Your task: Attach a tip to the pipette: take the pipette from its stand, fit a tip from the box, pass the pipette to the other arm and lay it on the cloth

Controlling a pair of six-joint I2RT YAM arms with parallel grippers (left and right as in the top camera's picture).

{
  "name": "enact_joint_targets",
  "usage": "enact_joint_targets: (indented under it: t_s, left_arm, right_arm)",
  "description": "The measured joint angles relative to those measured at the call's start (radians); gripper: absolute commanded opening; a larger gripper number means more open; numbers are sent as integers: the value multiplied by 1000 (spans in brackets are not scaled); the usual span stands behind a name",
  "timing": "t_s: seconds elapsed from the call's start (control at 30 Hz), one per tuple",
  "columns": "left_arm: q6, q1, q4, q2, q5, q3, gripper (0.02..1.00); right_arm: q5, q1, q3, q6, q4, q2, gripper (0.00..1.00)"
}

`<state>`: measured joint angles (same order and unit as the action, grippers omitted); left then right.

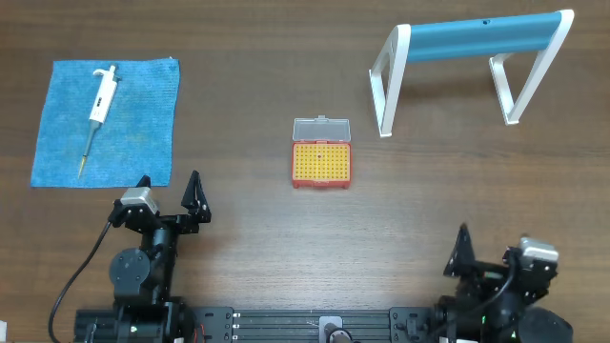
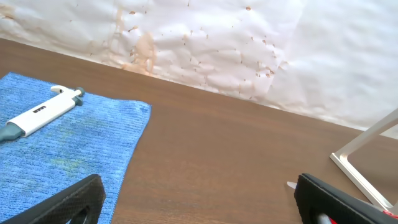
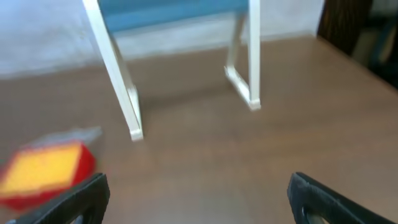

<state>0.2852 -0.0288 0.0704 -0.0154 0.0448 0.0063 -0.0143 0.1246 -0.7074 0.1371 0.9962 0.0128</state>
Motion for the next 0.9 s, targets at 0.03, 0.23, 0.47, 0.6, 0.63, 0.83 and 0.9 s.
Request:
enact_joint_targets:
  t_s: [0.03, 0.23, 0.47, 0.6, 0.63, 0.83, 0.9]
  left_arm:
    - [0, 0, 0, 0, 0, 0, 987]
    - [0, 0, 1, 3, 0, 1, 985]
    - [0, 0, 1, 3, 0, 1, 985]
    - [0, 0, 1, 4, 0, 1, 987]
    - [0, 0, 1, 4, 0, 1, 985]
    - [0, 0, 1, 4, 0, 1, 987]
    - [0, 0, 1, 4, 0, 1, 985]
  right_arm:
    - [6, 0, 19, 0, -83, -1, 928]
    - [24, -35, 292, 0, -724, -5, 928]
    - [32, -107, 654, 0, -1157, -5, 928]
    - [32, -154, 702, -12, -1093, -4, 928]
    - [32, -161, 702, -23, -1082, -5, 928]
    - [31, -167, 701, -73, -930, -3, 928]
    - [32, -167, 701, -92, -930, -5, 930]
